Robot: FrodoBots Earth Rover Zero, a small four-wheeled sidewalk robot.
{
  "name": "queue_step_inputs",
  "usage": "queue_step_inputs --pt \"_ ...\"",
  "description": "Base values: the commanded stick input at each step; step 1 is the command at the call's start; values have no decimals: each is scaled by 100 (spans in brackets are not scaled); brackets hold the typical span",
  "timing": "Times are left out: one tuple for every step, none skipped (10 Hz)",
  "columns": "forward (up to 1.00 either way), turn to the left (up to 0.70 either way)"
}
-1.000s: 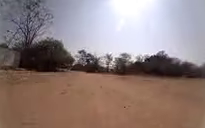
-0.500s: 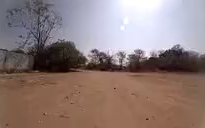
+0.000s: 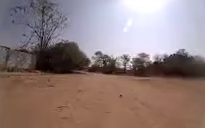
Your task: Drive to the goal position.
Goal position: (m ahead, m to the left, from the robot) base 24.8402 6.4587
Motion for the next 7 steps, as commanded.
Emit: queue_step_inputs --pt "100 2" --pt "100 2" --pt "100 2" --pt "100 2" --pt "100 2" --pt "100 2" --pt "100 2"
